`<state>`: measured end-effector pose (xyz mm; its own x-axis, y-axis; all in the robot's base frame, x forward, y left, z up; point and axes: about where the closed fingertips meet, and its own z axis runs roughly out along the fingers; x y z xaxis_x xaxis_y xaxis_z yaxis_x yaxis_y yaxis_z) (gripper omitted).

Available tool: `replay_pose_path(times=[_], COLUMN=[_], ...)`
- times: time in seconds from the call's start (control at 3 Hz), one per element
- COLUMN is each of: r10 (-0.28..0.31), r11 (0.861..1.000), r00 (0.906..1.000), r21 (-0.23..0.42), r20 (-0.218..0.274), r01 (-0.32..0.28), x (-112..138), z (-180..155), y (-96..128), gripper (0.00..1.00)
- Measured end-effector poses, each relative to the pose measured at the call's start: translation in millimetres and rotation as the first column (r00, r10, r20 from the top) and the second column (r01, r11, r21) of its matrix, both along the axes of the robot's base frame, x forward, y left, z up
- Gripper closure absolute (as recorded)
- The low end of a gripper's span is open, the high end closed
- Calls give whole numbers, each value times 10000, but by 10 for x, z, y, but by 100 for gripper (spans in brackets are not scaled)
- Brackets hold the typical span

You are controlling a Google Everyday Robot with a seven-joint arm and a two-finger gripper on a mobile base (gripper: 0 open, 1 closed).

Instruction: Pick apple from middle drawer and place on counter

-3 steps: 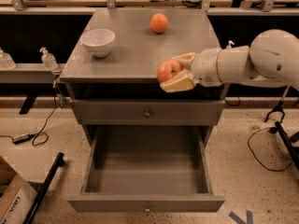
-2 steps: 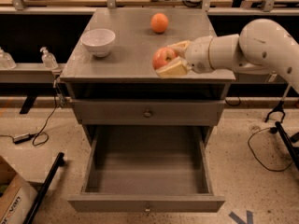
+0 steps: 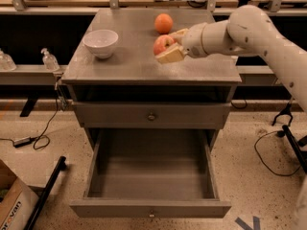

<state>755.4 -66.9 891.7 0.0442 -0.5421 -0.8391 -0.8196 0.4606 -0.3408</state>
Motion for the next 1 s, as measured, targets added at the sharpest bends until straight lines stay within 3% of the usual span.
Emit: replay_pose_path(times=[0.33, 1.0], r10=[-472, -920], r11=[9988, 9952], r00=[9986, 9940], r21=[-146, -382], r20=[-246, -599], r01=[468, 898], x=[313, 581], z=[-122, -322], y=[-66, -121], gripper=[61, 14])
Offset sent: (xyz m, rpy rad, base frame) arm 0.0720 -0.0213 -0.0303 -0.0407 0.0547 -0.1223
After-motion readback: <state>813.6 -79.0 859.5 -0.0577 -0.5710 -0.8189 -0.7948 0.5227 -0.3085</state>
